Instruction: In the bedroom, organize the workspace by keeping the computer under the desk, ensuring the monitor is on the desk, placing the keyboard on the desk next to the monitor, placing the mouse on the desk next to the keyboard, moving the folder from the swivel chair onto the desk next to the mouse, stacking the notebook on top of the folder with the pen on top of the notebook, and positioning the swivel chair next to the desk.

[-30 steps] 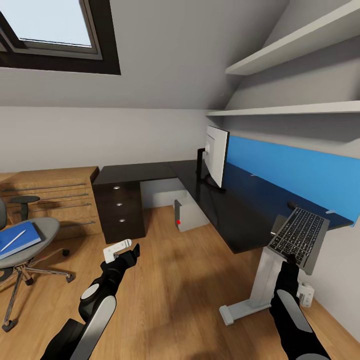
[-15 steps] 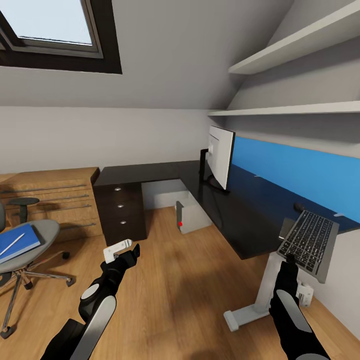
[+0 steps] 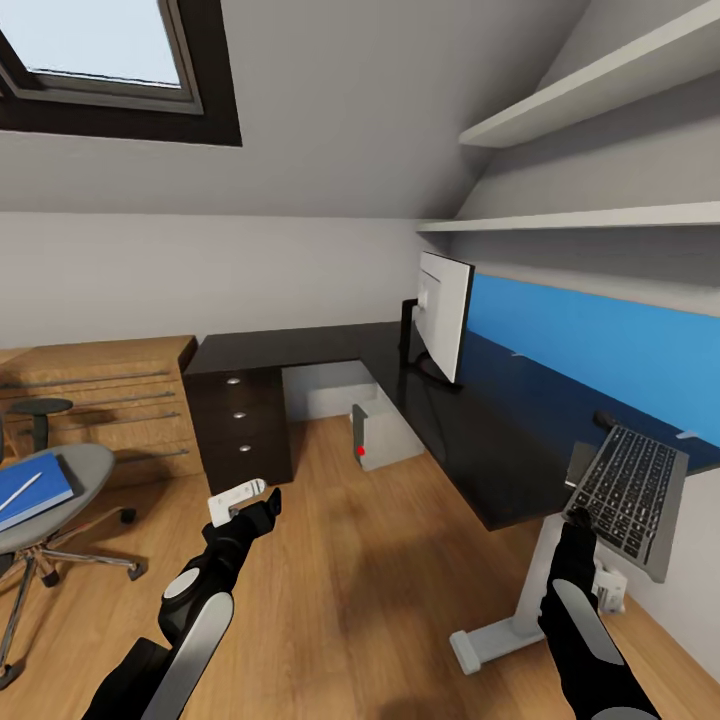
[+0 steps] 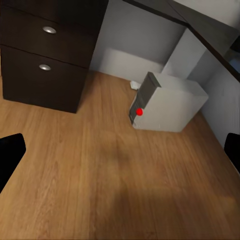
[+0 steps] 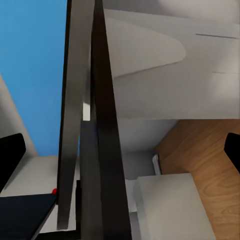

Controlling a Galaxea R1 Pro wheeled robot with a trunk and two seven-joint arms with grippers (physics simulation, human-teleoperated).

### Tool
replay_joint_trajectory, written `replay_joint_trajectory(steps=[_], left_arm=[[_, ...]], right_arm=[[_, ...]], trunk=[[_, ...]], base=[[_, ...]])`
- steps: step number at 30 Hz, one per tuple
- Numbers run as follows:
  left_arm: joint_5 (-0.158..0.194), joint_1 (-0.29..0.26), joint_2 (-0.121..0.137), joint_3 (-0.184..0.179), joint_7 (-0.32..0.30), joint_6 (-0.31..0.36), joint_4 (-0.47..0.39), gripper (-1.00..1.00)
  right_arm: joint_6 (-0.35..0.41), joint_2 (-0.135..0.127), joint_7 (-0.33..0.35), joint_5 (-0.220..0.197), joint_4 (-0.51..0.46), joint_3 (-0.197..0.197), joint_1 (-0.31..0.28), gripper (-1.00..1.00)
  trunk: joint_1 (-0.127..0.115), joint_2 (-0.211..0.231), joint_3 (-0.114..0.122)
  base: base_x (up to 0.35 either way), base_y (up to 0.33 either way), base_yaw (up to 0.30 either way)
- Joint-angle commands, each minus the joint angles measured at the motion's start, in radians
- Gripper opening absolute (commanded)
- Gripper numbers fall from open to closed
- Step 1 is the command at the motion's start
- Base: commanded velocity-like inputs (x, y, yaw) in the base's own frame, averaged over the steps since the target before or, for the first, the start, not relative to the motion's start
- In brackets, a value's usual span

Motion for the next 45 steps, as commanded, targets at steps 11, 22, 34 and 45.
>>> replay_joint_trajectory(steps=[11,22,34,45], left_arm=[[0.006,-0.001,0.001,-0.013,0.009,0.002,-0.001,1.00],[0.006,-0.001,0.001,-0.016,0.009,0.002,-0.001,1.00],[0.007,-0.001,0.001,-0.017,0.008,0.002,0.000,1.00],[0.007,-0.001,0.001,-0.017,0.009,0.002,0.000,1.00]], right_arm=[[-0.003,0.000,0.009,-0.007,-0.001,0.001,-0.001,1.00],[-0.004,0.000,0.010,-0.006,-0.001,0.001,-0.001,1.00],[-0.005,-0.002,0.010,-0.005,-0.003,0.001,-0.001,1.00],[-0.008,-0.002,0.012,-0.004,-0.005,-0.004,-0.001,1.00]], trunk=[[-0.008,0.014,0.005],[-0.023,0.042,0.018],[-0.027,0.049,0.021],[-0.027,0.049,0.021]], base=[[0.028,0.000,0.000],[0.001,0.000,0.000],[0.000,0.000,0.000],[0.000,0.000,0.000]])
